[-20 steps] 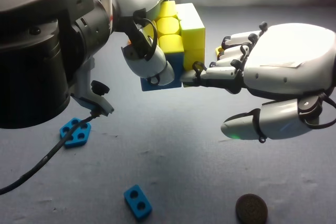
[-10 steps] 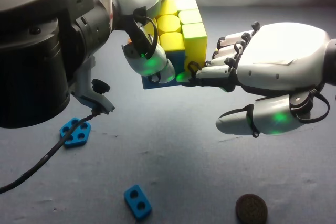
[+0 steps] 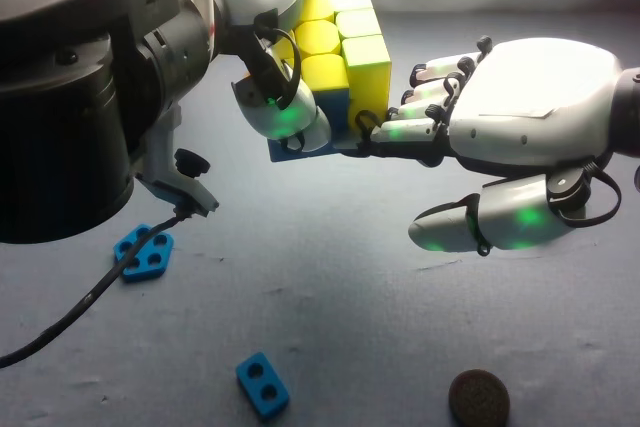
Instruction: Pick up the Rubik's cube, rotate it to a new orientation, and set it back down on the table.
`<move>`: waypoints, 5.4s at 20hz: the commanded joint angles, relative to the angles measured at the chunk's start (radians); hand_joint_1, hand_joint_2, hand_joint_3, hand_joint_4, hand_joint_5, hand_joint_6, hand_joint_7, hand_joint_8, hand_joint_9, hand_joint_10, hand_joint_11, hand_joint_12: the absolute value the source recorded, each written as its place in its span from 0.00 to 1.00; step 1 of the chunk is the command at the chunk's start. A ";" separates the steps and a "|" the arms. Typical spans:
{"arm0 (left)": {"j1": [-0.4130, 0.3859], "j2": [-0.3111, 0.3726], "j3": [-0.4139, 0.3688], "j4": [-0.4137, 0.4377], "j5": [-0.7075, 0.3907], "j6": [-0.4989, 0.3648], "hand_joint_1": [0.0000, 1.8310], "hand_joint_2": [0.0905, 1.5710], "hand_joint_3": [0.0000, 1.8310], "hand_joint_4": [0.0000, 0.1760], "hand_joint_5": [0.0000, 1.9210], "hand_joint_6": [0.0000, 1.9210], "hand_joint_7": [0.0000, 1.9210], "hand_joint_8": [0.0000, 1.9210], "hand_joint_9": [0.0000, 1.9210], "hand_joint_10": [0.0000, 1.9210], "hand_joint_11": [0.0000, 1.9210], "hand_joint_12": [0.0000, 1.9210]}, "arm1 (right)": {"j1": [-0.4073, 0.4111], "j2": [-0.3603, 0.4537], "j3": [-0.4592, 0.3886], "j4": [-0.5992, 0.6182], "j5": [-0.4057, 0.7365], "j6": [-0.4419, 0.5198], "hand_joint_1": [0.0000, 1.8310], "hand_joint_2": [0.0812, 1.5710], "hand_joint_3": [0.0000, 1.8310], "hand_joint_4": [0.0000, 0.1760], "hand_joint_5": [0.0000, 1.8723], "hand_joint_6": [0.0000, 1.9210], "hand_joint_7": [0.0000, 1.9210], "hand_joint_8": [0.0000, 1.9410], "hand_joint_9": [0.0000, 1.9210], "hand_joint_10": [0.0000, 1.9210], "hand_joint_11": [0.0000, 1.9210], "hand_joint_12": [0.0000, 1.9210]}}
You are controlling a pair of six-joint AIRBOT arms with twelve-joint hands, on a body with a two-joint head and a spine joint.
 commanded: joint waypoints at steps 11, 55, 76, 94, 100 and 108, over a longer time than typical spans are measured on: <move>-0.020 0.007 -0.006 0.052 0.032 -0.008 0.59 0.75 0.00 0.00 0.08 0.69 0.13 0.73 0.10 0.72 0.00 0.79 | 0.008 -0.004 0.035 0.034 0.118 -0.011 0.00 0.84 0.00 0.00 0.04 0.00 0.15 0.90 0.17 1.00 0.09 1.00; -0.019 0.008 -0.009 0.048 0.032 -0.008 0.62 0.73 0.00 0.00 0.08 0.71 0.13 0.75 0.11 0.73 0.00 0.82 | 0.126 0.157 -0.037 -0.118 0.277 0.083 0.00 0.83 0.00 0.00 0.05 0.00 0.16 0.85 0.17 1.00 0.10 1.00; -0.021 0.008 -0.008 0.048 0.032 -0.008 0.61 0.76 0.00 0.00 0.05 0.77 0.10 0.78 0.10 0.75 0.00 0.81 | 0.102 0.093 -0.017 -0.077 0.221 0.033 0.00 0.83 0.00 0.00 0.04 0.00 0.16 0.86 0.16 1.00 0.10 1.00; -0.022 0.008 -0.005 0.048 0.032 -0.008 0.62 0.76 0.00 0.00 0.07 0.73 0.11 0.77 0.09 0.76 0.00 0.82 | 0.102 0.047 0.013 -0.002 0.216 -0.027 0.00 0.83 0.00 0.00 0.05 0.00 0.16 0.84 0.15 1.00 0.10 1.00; -0.022 0.008 -0.005 0.048 0.032 -0.008 0.63 0.77 0.00 0.00 0.09 0.72 0.15 0.79 0.10 0.77 0.00 0.83 | 0.102 0.033 0.021 0.003 0.217 -0.030 0.00 0.83 0.00 0.00 0.06 0.01 0.16 0.84 0.15 1.00 0.09 1.00; -0.024 0.008 -0.006 0.048 0.032 -0.008 0.61 0.76 0.00 0.00 0.06 0.75 0.11 0.77 0.09 0.76 0.00 0.82 | 0.101 0.016 0.038 0.010 0.216 -0.030 0.00 0.83 0.00 0.00 0.05 0.00 0.15 0.84 0.15 1.00 0.08 1.00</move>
